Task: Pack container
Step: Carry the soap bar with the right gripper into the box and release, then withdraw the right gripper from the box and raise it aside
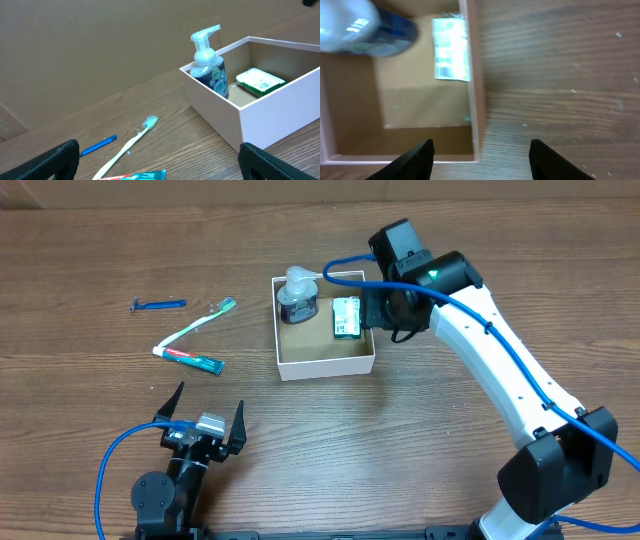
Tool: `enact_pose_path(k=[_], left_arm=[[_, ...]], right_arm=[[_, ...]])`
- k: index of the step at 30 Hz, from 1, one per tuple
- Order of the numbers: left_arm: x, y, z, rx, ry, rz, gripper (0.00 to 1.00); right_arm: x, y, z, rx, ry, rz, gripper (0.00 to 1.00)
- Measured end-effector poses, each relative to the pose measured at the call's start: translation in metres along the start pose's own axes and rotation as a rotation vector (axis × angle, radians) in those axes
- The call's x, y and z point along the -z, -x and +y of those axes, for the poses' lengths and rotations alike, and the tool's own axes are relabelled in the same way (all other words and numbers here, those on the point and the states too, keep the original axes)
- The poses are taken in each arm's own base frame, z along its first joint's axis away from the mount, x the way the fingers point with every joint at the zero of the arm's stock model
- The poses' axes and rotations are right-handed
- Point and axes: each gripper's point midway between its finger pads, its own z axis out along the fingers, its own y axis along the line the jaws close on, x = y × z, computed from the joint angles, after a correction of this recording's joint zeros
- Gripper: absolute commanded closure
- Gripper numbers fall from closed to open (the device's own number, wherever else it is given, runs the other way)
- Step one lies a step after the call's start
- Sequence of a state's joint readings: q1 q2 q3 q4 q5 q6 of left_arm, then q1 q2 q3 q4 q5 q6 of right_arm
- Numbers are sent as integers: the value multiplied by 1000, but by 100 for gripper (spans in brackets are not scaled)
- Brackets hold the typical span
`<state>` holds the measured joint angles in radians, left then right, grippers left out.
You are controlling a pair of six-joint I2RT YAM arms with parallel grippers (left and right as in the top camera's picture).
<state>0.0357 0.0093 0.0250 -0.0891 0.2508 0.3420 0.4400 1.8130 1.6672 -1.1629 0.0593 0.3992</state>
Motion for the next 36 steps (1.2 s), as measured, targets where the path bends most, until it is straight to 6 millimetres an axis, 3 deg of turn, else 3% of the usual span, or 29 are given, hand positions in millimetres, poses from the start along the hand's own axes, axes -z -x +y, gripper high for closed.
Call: enact_pose_path(k=[7,11,36], left_arm=[[0,0,0,0,0,0,0],[0,0,0,0,0,0,0],[0,0,0,0,0,0,0]], right_arm=[[-51,-38,-33,-54,-128,69,37],[-65,-50,-38,-69,-142,85,37],[-68,-59,-19,-92,-29,140,37]])
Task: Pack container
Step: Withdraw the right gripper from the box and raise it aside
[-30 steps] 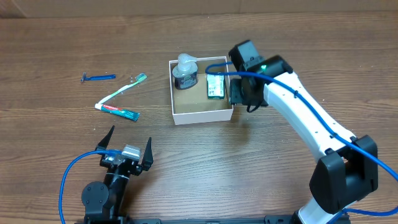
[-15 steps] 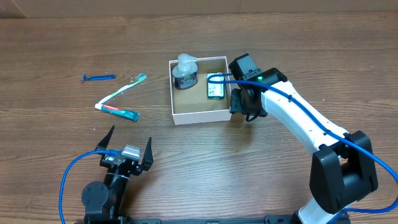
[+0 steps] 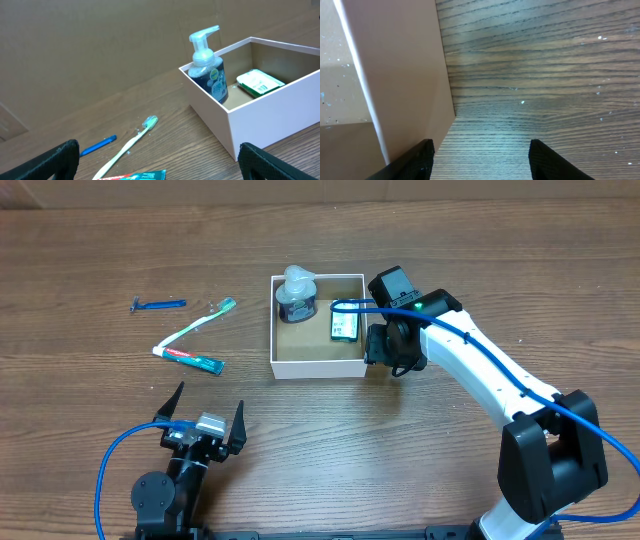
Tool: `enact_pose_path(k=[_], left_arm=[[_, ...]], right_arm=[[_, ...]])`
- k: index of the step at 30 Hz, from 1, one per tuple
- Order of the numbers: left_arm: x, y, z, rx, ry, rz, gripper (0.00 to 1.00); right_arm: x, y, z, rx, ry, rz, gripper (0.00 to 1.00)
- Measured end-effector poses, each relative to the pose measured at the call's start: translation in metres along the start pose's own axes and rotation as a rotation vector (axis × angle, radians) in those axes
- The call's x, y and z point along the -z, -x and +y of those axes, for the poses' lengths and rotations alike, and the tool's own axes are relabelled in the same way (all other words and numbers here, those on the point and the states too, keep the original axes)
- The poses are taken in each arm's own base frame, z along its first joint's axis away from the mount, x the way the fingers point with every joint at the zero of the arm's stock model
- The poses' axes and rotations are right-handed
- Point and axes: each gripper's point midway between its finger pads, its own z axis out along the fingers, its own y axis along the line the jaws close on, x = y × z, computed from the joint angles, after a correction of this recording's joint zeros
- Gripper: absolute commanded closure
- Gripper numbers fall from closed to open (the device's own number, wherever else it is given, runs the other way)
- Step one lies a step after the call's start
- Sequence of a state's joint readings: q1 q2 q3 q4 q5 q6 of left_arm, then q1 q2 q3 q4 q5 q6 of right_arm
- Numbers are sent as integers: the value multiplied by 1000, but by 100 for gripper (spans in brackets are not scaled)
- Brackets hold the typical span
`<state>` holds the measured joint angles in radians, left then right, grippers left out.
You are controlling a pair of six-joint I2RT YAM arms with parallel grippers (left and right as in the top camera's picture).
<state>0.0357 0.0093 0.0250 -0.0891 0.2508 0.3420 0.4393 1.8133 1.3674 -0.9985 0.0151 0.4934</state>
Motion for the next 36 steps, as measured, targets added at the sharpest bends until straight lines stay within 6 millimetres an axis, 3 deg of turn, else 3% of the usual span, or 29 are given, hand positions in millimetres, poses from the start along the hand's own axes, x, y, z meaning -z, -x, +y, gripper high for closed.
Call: enact_pose_path(k=[16,19,21,23,25,29,32,34,35,36], left_arm=[[0,0,0,0,0,0,0],[0,0,0,0,0,0,0],[0,0,0,0,0,0,0],[0,0,0,0,0,0,0],[0,0,0,0,0,0,0],[0,0,0,0,0,0,0],[0,0,1,-18,3,1,0],[0,0,1,-32,7,3,0],[0,0,1,-35,8,3,0],[0,0,1,-35,7,3,0]], right_arm=[[0,-1,11,1,60,15,36],[0,3,4,-1,26,-5,32],[0,12,-3,-13,10,-38,21],[1,31,-20,-57,-3,-82,0],[3,54,-49,-131,-21,-129,0],[12,96,-137,-332,-120,-246,0],[22,110,-206,-474,-214,-312,0],[27,111,-235,-536,-250,-328,0],[30,108,-260,-588,-280,-333,0],[31,107,-266,-601,-288,-334,0]])
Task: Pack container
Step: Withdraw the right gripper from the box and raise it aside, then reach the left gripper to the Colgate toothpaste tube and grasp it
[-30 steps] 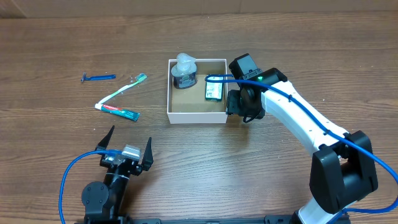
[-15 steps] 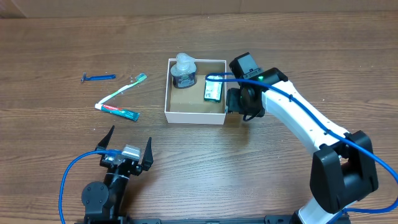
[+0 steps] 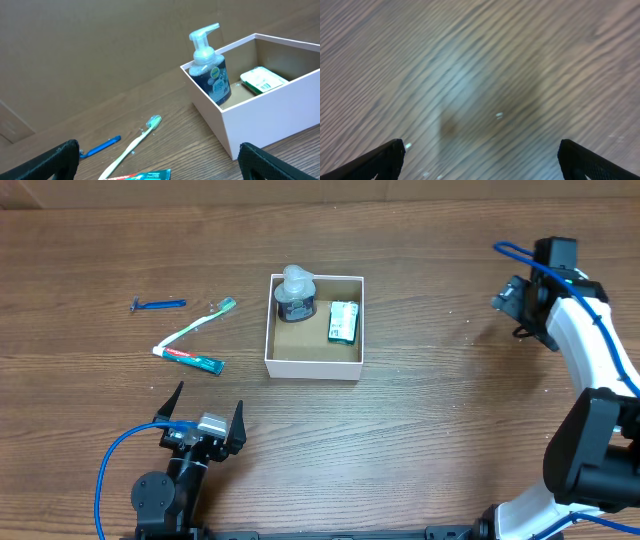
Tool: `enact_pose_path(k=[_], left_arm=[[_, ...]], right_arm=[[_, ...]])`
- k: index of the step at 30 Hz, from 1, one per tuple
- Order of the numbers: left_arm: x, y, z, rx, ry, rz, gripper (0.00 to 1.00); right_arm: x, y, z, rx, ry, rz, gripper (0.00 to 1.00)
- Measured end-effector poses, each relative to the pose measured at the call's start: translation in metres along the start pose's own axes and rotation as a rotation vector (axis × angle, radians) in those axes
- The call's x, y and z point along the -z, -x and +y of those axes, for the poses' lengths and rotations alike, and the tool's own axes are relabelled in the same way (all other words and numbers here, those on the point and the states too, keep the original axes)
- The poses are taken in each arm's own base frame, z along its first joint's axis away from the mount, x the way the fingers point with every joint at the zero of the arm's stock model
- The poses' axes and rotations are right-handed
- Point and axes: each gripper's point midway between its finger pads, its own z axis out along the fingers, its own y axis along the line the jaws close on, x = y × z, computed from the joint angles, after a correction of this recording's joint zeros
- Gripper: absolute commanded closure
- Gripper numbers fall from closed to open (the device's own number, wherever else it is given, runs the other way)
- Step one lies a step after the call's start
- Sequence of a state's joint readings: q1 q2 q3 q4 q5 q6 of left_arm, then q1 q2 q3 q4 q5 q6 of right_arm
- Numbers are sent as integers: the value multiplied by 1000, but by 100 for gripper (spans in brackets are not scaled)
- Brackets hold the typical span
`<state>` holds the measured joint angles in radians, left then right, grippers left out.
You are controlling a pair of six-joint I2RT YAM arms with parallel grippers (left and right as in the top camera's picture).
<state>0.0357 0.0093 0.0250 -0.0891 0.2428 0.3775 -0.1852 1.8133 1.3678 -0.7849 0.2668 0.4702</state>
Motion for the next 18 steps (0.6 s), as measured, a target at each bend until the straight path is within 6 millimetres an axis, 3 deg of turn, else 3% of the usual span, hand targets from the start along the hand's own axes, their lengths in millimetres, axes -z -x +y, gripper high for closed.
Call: enact_pose_path(k=[6,11,15,18], left_arm=[[0,8,0,-21,-6,-34,0],[4,36,-12,79,-111,-104,0],[-3,89,-5,164,-233,-27,0],[-28,119,2,266,-360,144,0]], right_arm=[[-2,4,-8,-20,-9,1,0],[-2,3,-8,-20,-9,2,0],[-2,3,-8,-19,-7,4,0],[-2,3,-8,-20,-6,5,0]])
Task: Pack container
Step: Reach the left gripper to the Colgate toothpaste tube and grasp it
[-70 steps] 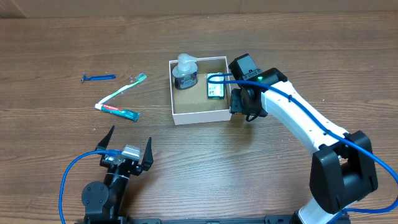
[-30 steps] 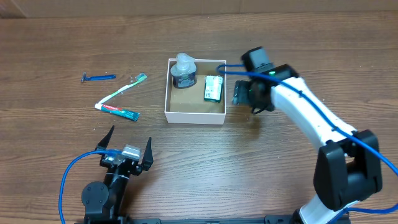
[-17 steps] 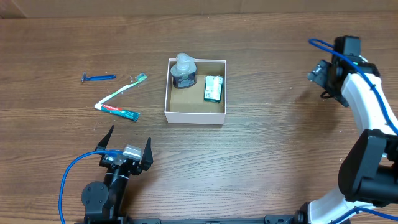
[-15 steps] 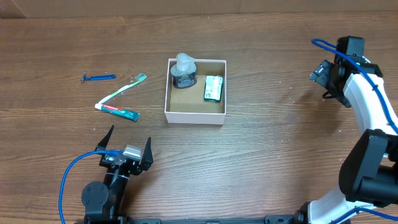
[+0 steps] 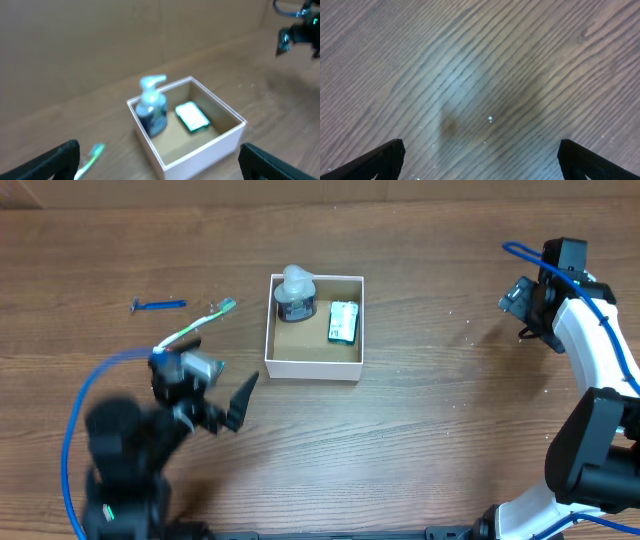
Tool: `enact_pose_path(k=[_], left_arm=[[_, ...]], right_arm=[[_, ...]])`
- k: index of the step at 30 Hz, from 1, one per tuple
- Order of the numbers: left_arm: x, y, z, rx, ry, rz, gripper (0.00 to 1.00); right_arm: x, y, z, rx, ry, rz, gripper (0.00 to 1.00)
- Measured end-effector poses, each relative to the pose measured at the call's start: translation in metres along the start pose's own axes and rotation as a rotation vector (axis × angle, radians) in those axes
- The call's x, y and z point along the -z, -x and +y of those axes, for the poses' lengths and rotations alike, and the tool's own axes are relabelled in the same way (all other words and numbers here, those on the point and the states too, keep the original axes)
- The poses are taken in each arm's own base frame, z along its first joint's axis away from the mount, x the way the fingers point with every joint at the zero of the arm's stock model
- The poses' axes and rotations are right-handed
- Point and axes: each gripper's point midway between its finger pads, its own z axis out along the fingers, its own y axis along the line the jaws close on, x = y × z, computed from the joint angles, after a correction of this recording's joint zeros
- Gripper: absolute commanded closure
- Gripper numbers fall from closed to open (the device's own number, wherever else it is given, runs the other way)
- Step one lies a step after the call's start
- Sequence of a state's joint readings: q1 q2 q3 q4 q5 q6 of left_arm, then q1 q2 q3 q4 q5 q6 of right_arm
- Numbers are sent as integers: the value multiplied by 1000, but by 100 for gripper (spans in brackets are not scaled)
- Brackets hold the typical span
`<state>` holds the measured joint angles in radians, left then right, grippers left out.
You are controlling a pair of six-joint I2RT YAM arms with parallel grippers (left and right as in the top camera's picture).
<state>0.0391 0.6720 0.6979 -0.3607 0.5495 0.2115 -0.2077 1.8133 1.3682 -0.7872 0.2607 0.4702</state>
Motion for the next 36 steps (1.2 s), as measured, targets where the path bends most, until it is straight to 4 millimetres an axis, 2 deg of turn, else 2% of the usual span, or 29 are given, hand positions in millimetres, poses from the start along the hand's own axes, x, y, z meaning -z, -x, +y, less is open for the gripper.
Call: enact_pose_path(k=[3,7,8,13,16,17,21,23,24,26,30,32,33,36], left_arm=[[-25,23,12,130,-91,178,0],[-53,32,25,212,-154,278,0],[-61,32,28,225,-162,282,0],[-95,-2,43,383,-162,382,0],[-105,-41,77,529,66,506,0],[-104,-70,95,653,219,593,0],[-100,-138,126,995,567,732,0],[-100,-164,132,1115,678,765,0],[-99,-174,133,1152,717,785,0],[-99,-184,135,1179,768,799,6],[-95,-207,142,1193,854,842,7],[-92,-217,145,1203,878,864,11],[-90,-233,147,1219,905,901,12],[-90,-255,152,1239,934,939,17]], right_arm=[[0,0,0,0,0,-1,0],[0,0,0,0,0,-1,0],[0,0,0,-1,0,-2,0],[0,1,0,-1,0,-2,0],[0,0,0,0,0,-1,0],[0,1,0,0,0,-2,0],[0,0,0,-1,0,-1,0],[0,0,0,0,0,-2,0],[0,0,0,0,0,-1,0],[0,0,0,-1,0,-1,0],[0,0,0,0,0,-1,0],[0,0,0,0,0,-2,0],[0,0,0,-1,0,-1,0],[0,0,0,0,0,-2,0]])
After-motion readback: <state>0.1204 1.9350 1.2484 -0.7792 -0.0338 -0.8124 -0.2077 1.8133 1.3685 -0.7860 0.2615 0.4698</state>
